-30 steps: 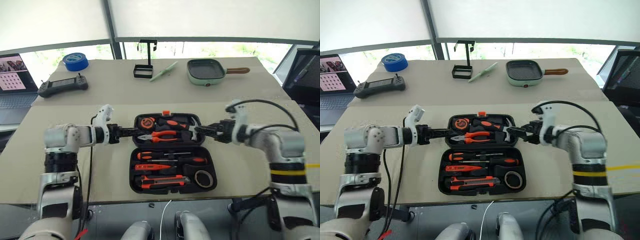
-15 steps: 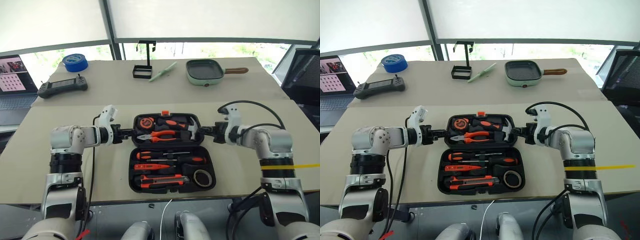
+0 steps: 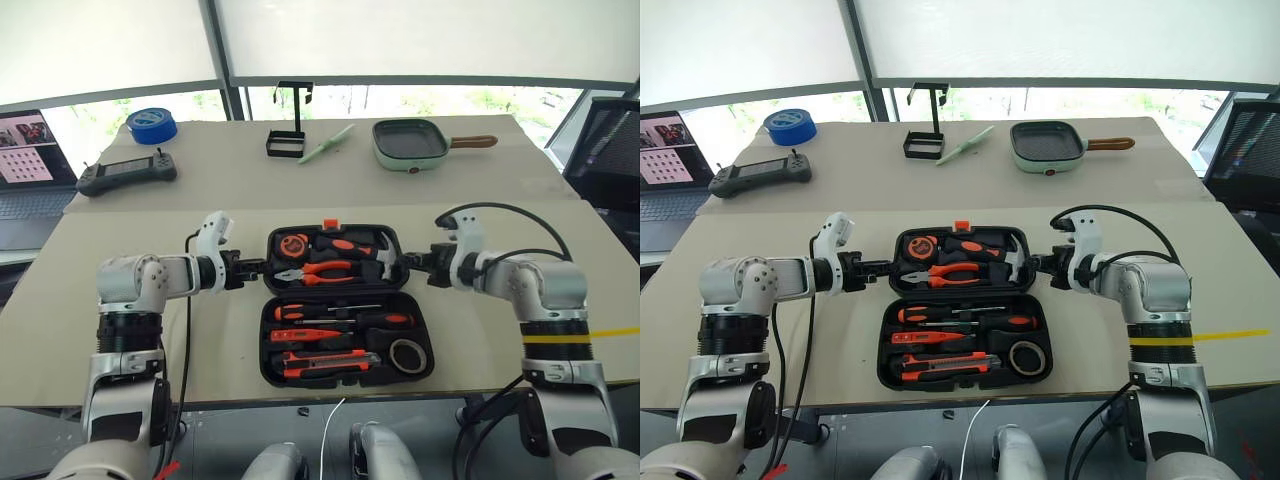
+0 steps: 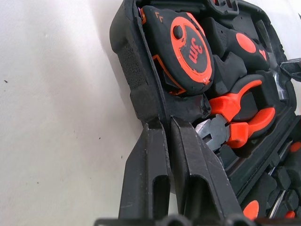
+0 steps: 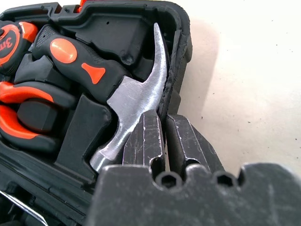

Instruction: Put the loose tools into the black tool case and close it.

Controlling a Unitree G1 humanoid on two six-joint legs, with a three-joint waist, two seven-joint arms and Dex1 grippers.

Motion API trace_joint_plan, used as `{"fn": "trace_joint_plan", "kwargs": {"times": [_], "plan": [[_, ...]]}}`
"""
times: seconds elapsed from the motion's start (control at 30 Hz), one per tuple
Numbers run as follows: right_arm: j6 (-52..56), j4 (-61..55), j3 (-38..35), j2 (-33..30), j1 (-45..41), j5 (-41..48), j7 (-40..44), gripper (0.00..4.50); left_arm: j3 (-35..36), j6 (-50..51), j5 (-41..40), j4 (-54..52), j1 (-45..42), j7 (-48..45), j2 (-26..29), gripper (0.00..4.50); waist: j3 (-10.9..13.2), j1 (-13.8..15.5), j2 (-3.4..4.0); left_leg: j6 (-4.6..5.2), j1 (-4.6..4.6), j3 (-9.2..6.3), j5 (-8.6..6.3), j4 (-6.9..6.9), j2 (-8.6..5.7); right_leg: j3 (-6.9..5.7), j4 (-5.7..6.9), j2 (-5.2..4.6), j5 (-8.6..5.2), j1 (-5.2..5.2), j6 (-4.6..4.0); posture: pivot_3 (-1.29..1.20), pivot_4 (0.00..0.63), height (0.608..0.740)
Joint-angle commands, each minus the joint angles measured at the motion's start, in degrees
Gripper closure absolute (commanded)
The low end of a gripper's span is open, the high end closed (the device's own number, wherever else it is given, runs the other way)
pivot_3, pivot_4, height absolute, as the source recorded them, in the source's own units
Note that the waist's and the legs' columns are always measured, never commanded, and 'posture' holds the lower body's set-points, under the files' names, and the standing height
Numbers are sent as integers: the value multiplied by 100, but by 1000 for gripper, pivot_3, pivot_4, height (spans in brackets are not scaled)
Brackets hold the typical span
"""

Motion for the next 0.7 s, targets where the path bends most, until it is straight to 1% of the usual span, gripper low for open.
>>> {"fn": "trace_joint_plan", "kwargs": {"times": [0.03, 0.13, 0.27, 0.37, 0.43, 0.53, 0.7], "plan": [[-513, -50, -181, 178, -326, -50, -172, 4342, -53, -975, -41, -557, -27, -144, -186, 4470, 0, 1, 0, 0, 0, 0, 0, 0, 0, 0, 0, 0, 0, 0, 0, 0, 150, 740], [-871, 157, -360, 367, -580, -118, -383, 4342, 40, -1585, 11, -611, -157, -8, -390, 4470, 0, 14, 0, 0, -11, 0, 0, 5, 0, -1, 0, 0, 1, -9, -1, 0, 150, 740], [-1373, 400, -534, 548, -750, -275, -646, 4342, -215, -2731, 364, -663, -79, -191, -438, 4470, 0, -6, -1, 0, -17, 2, 0, 1, 0, -2, 4, 1, 2, -17, -4, 0, 150, 740], [-1873, 327, -508, 587, -619, -405, -648, 4342, -496, -3649, 720, -763, 212, -349, -383, 4470, 1, -19, 0, 0, -21, 2, 0, -3, 2, -4, 16, 3, 3, -18, -5, 0, 150, 740], [-2247, 137, -430, 593, -378, -521, -592, 4342, -669, -4138, 944, -895, 509, -410, -349, 4470, 0, -31, 0, 1, -22, 4, 0, -5, 2, -4, 12, 3, 3, -18, -4, 0, 150, 740], [-2891, -233, -250, 642, 235, -772, -628, 4342, -994, -4952, 1396, -1177, 1152, -409, -300, 4470, 0, -21, 0, 1, -20, 2, 0, -11, 2, -12, 8, 6, 3, -18, -4, 0, 150, 740], [-4425, -977, -145, 931, 1372, -1211, -819, 4342, -1133, -6061, 2018, -1297, 2009, 108, -387, 4470, -4, 14, 4, 0, -6, 1, 0, -14, 2, -13, -10, 12, 3, -9, -4, 0, 150, 740]]}}
